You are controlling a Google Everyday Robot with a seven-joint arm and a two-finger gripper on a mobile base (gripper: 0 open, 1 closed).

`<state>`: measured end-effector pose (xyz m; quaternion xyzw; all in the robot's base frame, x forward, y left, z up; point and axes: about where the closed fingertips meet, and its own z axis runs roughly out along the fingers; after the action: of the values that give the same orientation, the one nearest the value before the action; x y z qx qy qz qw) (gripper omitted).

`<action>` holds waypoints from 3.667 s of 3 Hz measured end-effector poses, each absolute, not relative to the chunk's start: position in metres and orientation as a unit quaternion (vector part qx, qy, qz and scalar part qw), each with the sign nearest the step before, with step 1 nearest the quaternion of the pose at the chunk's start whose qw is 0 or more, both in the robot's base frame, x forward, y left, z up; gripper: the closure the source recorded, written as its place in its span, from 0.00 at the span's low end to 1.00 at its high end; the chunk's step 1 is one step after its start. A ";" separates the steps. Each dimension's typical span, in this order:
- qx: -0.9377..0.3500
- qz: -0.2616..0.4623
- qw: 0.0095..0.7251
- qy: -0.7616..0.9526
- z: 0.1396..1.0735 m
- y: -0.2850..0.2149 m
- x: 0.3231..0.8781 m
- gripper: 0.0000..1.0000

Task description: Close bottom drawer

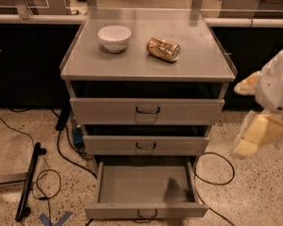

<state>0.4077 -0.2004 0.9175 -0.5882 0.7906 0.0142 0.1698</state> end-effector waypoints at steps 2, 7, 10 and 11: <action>-0.597 0.061 0.179 0.780 0.820 -0.172 0.380 0.65; -0.560 0.100 0.152 0.808 0.697 -0.155 0.372 1.00; -0.466 0.145 0.233 0.841 0.535 -0.165 0.399 1.00; -0.462 0.144 0.221 0.847 0.521 -0.167 0.397 1.00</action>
Offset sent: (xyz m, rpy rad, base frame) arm -0.0419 0.0438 -0.1634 0.1182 0.0525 0.0686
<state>0.3973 -0.1673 0.5212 -0.4622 0.8466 0.1444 0.2210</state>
